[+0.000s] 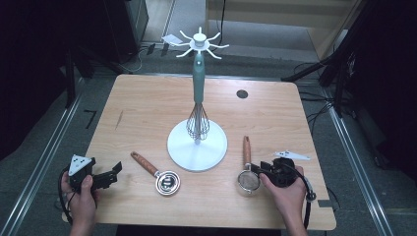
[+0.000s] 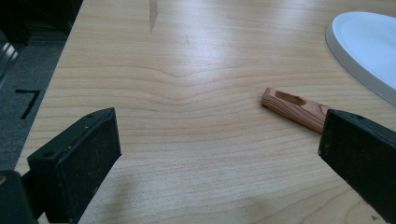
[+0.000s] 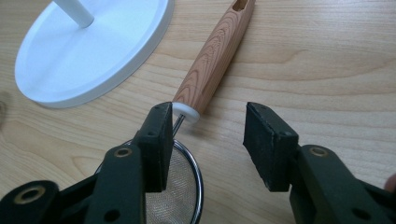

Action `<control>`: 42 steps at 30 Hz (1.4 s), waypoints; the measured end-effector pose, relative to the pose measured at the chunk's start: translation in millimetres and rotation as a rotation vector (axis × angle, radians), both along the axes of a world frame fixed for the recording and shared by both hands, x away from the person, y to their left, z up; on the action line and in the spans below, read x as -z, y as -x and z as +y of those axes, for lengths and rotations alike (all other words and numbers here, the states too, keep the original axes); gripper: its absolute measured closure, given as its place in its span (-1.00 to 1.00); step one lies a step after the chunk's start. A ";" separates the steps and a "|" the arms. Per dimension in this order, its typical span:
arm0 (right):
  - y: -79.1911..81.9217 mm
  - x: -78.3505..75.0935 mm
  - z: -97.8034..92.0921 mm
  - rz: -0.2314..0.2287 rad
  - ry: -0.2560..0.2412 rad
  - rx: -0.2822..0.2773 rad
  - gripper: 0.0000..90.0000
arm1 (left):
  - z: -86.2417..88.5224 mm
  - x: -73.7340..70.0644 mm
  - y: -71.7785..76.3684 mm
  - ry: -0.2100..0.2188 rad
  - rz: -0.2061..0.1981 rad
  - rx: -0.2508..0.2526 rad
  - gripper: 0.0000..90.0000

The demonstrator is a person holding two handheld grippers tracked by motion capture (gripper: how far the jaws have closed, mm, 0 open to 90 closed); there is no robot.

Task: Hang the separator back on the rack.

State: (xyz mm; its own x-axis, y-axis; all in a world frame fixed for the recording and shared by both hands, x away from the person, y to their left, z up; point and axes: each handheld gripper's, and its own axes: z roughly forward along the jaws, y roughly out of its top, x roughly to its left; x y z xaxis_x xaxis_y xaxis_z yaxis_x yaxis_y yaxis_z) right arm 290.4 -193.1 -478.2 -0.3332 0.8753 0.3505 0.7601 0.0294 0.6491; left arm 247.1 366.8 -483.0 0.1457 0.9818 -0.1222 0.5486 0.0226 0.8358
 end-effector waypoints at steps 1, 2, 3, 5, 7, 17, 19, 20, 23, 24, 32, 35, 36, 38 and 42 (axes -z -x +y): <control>0.0 0.0 0.0 0.000 0.000 0.000 0.19 | 0.0 0.0 0.0 0.000 0.000 0.000 -1.00; -0.9 -1.1 0.4 0.011 -0.001 0.002 0.20 | 0.0 0.0 0.0 0.001 0.000 -0.001 -1.00; -3.0 -2.4 1.0 0.011 0.011 0.007 0.21 | -0.1 0.0 -0.1 0.001 0.000 -0.001 -1.00; -6.6 -4.9 3.6 0.024 0.040 0.016 0.19 | 0.0 0.0 -0.2 -0.001 0.001 0.000 -1.00; -11.9 -9.6 9.2 0.061 0.070 0.002 0.12 | -0.2 0.0 -0.1 -0.001 0.000 0.000 -1.00; -34.3 -19.6 12.5 0.242 -0.014 0.052 0.18 | 0.3 0.0 -0.4 0.001 0.005 -0.004 -1.00; -39.1 -18.7 13.5 0.274 -0.006 0.060 0.22 | 0.5 0.0 -0.3 0.001 0.005 -0.005 -1.00; -40.8 -18.7 13.9 0.292 -0.002 0.068 0.22 | 0.5 -0.1 -0.3 0.001 0.005 -0.004 -1.00; -45.7 -16.1 16.9 0.343 -0.005 0.076 0.22 | 0.5 0.0 -0.4 0.002 0.005 -0.005 -1.00; -45.7 -16.1 16.9 0.343 -0.005 0.076 0.22 | 0.6 0.0 -0.4 0.003 0.005 -0.005 -1.00; -50.5 -11.5 26.5 0.410 0.002 0.083 0.26 | 0.6 0.0 -0.4 0.003 0.006 -0.006 -1.00; -54.2 -8.8 29.7 0.442 0.021 0.088 0.31 | 0.6 0.2 -0.4 0.007 0.001 -0.006 -1.00; -55.1 -8.9 29.9 0.448 0.022 0.085 0.32 | 0.8 0.4 -0.6 0.009 0.000 -0.005 -1.00; -56.5 -9.6 31.4 0.453 0.022 0.093 0.33 | 0.9 0.2 -0.6 0.009 0.004 -0.004 -1.00; -59.2 -8.5 33.4 0.474 0.024 0.099 0.37 | 0.8 0.3 -0.8 0.008 0.004 -0.006 -1.00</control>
State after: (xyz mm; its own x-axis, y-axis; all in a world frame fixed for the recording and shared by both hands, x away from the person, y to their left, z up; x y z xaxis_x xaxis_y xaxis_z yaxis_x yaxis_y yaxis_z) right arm 349.7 -159.6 -469.7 -0.0567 0.9043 0.4231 0.9718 -0.0471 0.2310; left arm 247.9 367.6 -483.3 0.1390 0.9817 -0.1302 0.5520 0.0323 0.8332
